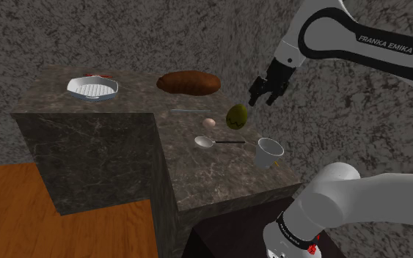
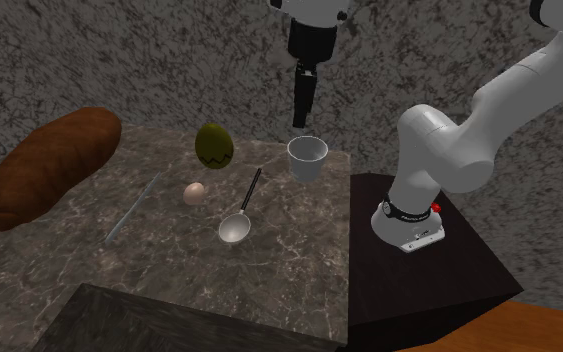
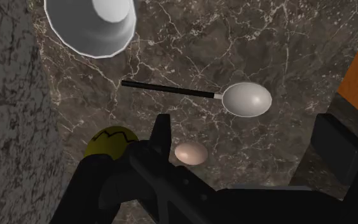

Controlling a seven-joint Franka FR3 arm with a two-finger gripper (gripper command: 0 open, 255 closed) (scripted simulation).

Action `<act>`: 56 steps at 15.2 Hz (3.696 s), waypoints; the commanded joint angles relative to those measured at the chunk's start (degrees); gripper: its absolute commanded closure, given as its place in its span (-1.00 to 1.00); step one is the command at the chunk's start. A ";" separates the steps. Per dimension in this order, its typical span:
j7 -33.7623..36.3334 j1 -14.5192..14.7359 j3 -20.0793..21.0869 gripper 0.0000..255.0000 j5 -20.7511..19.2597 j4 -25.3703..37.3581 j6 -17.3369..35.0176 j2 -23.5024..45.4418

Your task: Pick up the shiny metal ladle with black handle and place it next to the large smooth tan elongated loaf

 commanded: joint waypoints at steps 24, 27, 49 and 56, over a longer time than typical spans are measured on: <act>-72.84 16.75 -20.10 -1.00 -15.57 -7.93 43.27 38.92; -73.24 16.62 -20.41 -1.00 -15.09 -8.42 46.02 41.19; -74.04 16.48 -20.89 1.00 -14.11 -9.04 50.21 44.80; -73.72 16.46 -20.55 1.00 -15.13 -7.84 44.73 40.39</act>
